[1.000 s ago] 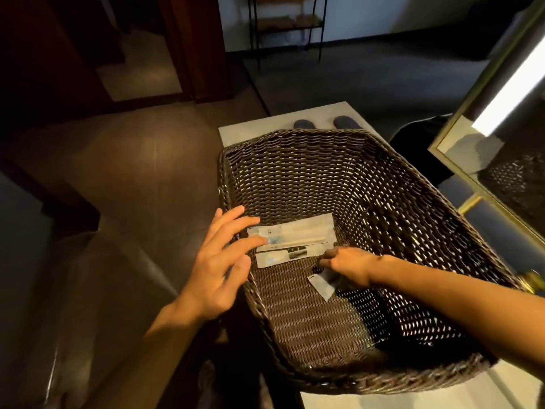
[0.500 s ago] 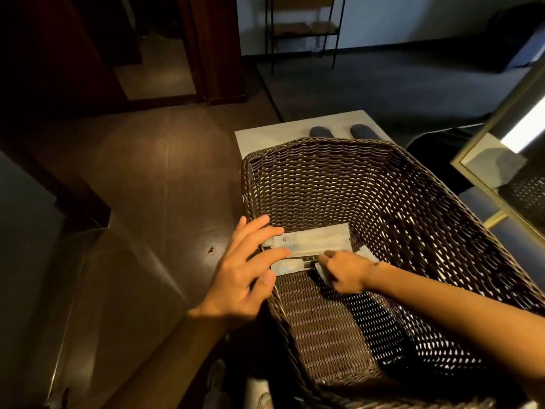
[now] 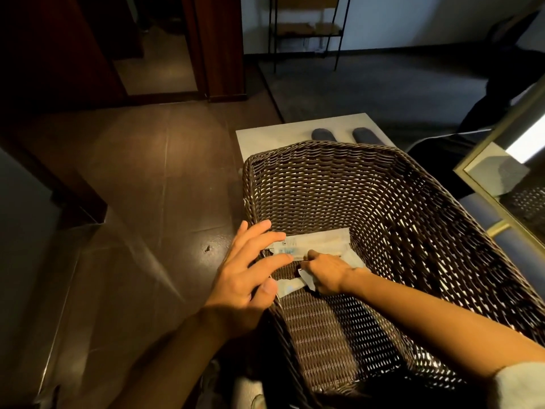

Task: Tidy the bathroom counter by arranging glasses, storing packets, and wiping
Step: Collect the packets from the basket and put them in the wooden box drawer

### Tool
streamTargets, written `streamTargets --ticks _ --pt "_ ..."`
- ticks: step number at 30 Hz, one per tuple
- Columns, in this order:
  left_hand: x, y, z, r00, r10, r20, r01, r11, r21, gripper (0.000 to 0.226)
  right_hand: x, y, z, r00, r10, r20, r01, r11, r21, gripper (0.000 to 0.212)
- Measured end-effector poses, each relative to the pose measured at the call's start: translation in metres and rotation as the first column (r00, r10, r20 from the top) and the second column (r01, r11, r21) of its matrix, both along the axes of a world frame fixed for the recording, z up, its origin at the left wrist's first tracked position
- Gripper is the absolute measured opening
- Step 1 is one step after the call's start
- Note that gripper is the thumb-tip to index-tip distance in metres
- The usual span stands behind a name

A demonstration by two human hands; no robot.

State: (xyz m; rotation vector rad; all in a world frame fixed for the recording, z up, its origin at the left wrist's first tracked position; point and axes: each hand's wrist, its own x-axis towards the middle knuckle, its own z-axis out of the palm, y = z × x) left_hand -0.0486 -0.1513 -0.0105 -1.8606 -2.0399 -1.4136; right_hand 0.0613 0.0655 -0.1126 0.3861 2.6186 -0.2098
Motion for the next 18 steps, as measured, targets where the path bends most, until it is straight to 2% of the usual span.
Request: streamTargets --ticks 1,3,7,10,13,18 --pt "0.0 0.0 0.0 1.0 0.002 0.005 -0.002 1.0 0.003 0.066 0.001 0.0 -0.001 1.0 0.001 0.011 0.0 1.0 -0.008 0.014" --pt "0.002 0.0 0.0 1.0 0.005 0.01 -0.005 1.0 0.006 0.068 0.001 0.0 -0.004 1.0 0.001 0.011 -0.001 1.0 -0.023 0.012" --pt "0.003 0.0 0.0 1.0 0.007 0.018 -0.008 1.0 0.022 0.067 -0.007 0.003 0.005 0.999 -0.011 -0.05 0.01 1.0 -0.026 0.047" --pt "0.003 -0.001 0.001 1.0 0.005 0.024 -0.006 1.0 0.026 0.067 -0.014 0.011 0.011 0.997 -0.036 -0.072 0.035 0.999 -0.014 0.058" --pt "0.003 -0.001 0.003 1.0 -0.003 0.023 0.003 1.0 0.024 0.07 -0.02 0.018 0.013 0.996 -0.048 -0.072 0.049 0.999 0.006 0.056" --pt "0.003 -0.003 0.004 1.0 -0.006 0.007 0.006 1.0 -0.005 0.072 -0.027 0.021 0.004 0.992 -0.094 -0.083 0.095 0.996 -0.002 0.039"
